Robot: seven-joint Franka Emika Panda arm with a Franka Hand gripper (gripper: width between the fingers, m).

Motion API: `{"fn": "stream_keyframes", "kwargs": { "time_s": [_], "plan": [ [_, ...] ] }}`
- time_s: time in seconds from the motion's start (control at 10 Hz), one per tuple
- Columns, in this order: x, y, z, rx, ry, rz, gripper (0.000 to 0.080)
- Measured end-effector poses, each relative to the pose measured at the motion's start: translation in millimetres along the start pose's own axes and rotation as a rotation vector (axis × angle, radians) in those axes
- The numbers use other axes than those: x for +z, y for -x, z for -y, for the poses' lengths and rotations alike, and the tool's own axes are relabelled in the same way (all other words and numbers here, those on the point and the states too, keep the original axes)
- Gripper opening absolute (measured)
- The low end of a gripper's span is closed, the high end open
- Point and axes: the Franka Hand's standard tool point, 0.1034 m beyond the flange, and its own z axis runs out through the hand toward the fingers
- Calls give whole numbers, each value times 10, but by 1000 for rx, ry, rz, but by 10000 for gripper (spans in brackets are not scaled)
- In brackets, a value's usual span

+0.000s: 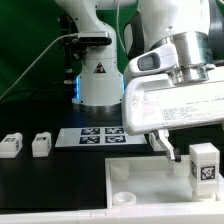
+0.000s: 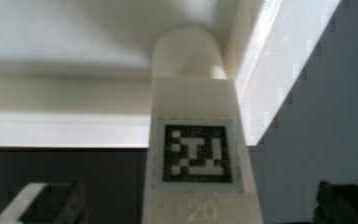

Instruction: Assemble one leg

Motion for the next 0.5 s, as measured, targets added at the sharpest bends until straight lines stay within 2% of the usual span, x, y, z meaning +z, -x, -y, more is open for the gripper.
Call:
{"fn": "stream_keyframes", "kwargs": {
  "time_s": [0.1,0.2,0.3,0.5],
  "plan": [
    [-3,2,-3,-2,0,7,649],
    [-64,27,-20,4,4,94,649],
    [-201,-58,-30,8,5,121,649],
    [-252,-46,-28,12,6,201,649]
  ]
}}
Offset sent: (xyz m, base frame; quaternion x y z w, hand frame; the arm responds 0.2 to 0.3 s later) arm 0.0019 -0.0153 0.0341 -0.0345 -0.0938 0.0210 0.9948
